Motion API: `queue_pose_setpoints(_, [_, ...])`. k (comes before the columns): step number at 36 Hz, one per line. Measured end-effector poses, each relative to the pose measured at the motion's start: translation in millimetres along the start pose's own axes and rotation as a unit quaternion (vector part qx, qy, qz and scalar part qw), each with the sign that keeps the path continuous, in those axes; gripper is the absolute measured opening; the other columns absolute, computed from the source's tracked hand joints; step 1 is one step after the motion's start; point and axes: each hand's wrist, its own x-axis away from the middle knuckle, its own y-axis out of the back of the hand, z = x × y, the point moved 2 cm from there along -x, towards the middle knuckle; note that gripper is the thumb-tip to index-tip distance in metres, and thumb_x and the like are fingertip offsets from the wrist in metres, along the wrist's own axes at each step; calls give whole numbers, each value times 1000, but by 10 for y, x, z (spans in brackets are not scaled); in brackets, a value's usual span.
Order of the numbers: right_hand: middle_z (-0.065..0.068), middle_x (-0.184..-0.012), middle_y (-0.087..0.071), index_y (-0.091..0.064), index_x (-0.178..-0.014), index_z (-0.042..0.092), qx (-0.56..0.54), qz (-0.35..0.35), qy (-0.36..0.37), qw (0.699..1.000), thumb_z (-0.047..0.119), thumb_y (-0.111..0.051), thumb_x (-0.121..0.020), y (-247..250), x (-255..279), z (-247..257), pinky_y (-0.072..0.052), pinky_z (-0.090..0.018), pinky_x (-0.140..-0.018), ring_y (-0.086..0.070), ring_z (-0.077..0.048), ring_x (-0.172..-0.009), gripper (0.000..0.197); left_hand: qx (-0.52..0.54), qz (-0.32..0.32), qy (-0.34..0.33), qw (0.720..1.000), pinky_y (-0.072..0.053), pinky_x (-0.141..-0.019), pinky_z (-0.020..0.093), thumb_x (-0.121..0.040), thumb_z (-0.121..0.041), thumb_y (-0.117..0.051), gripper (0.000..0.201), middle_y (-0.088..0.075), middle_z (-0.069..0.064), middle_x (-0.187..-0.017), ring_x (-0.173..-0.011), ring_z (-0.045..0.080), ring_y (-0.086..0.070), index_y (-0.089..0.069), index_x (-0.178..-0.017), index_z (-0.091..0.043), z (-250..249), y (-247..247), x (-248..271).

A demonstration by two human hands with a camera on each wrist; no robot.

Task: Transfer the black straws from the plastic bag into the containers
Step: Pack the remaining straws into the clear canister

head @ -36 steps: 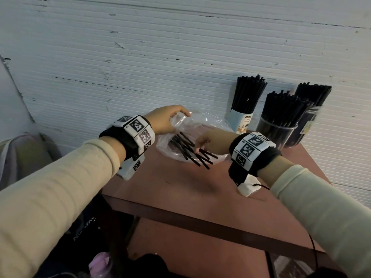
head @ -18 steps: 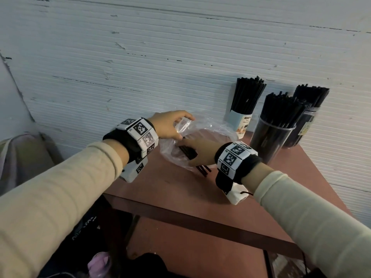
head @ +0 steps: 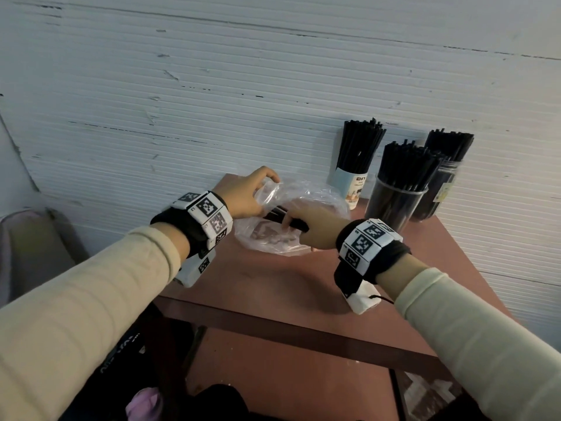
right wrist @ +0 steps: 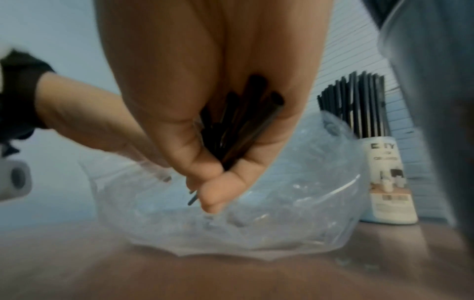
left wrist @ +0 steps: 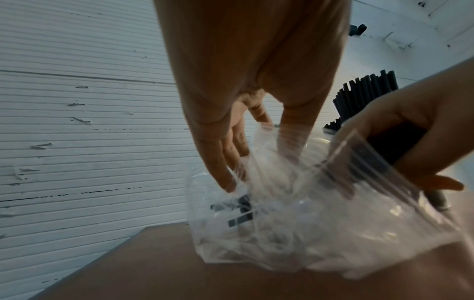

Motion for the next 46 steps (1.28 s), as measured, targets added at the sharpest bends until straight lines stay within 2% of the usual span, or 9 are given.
queue_pose_setpoints(7, [5,-107,-57,-66,-110,27,-97,1,-46,994,-2,-59,-85,256,453,-185,-52,-15,-63,-56,-1,-69,39,-67,-46,-17,997,-47,-97,49,-65,-39,-78,74,-45,9,-137,-119,32,-52,-33,-124,-43,-149,-55,13])
queue_pose_setpoints(11, [6,-104,-62,-68,-109,29,-121,25,-51,991,3,-66,-85,380,699,-263,-54,-16,-68,-67,-9,-77,35,-105,-60,-135,983,-26,-109,35,-72,-30,-81,79,-28,6,-149,-140,25,-26,-39,-138,-25,-533,-173,158])
queue_pose_setpoints(16, [14,-89,-65,-71,-109,23,-178,5,-19,984,1,-66,-85,582,1005,-219,-46,-8,-53,-68,-7,-71,33,-100,20,-265,959,-40,-95,32,-71,-27,-80,44,-52,-10,-103,-98,11,-48,-56,-107,-19,-1041,-479,242])
queue_pose_setpoints(21, [12,-91,-70,-72,-109,23,-190,-94,-2,977,9,-70,-85,820,1303,-248,-52,-16,-65,-66,-4,-71,28,0,-41,-181,983,-36,-58,16,-93,-29,-60,8,-58,-10,-76,-72,9,-60,-64,-97,-23,-1286,-646,267])
queue_pose_setpoints(24, [10,-98,-69,-70,-111,27,-174,-217,12,961,29,-74,-84,1035,1459,-276,-46,-9,-71,-63,3,-81,28,122,-75,-128,981,-31,-47,13,-96,-45,-54,36,-48,-10,-54,-47,2,-45,-55,-69,-21,-1403,-710,284])
queue_pose_setpoints(31, [7,-123,-55,-60,-123,18,-133,-396,83,905,14,-65,-88,1132,1392,-121,-38,-5,-91,-53,-1,-111,36,372,17,-72,925,-43,-66,24,-100,-40,-48,52,-46,-4,-51,-49,9,-46,-45,-55,-15,-1728,-890,233])
queue_pose_setpoints(36, [0,-124,-57,-59,-122,12,-63,-287,26,956,11,-51,-94,861,1216,-129,-40,-14,-94,-53,-6,-108,29,308,103,33,945,-47,-80,28,-92,-32,-61,26,-66,-4,-66,-71,11,-63,-63,-72,-15,-1636,-1132,204])
queue_pose_setpoints(41, [-5,-121,-55,-59,-115,8,-89,-302,37,949,6,-51,-93,747,1229,-134,-40,-8,-81,-55,-11,-97,23,301,151,84,938,-45,-101,37,-93,-36,-57,32,-73,-2,-87,-99,17,-65,-66,-73,-13,-1581,-1189,260])
queue_pose_setpoints(46, [-6,-144,-25,-33,-144,11,-123,-361,63,922,22,-71,-83,793,1352,-130,-34,-34,-112,-34,-20,-134,72,306,92,53,946,-41,-105,40,-94,-28,-51,38,-72,4,-80,-88,15,-67,-59,-60,-12,-1624,-1104,315])
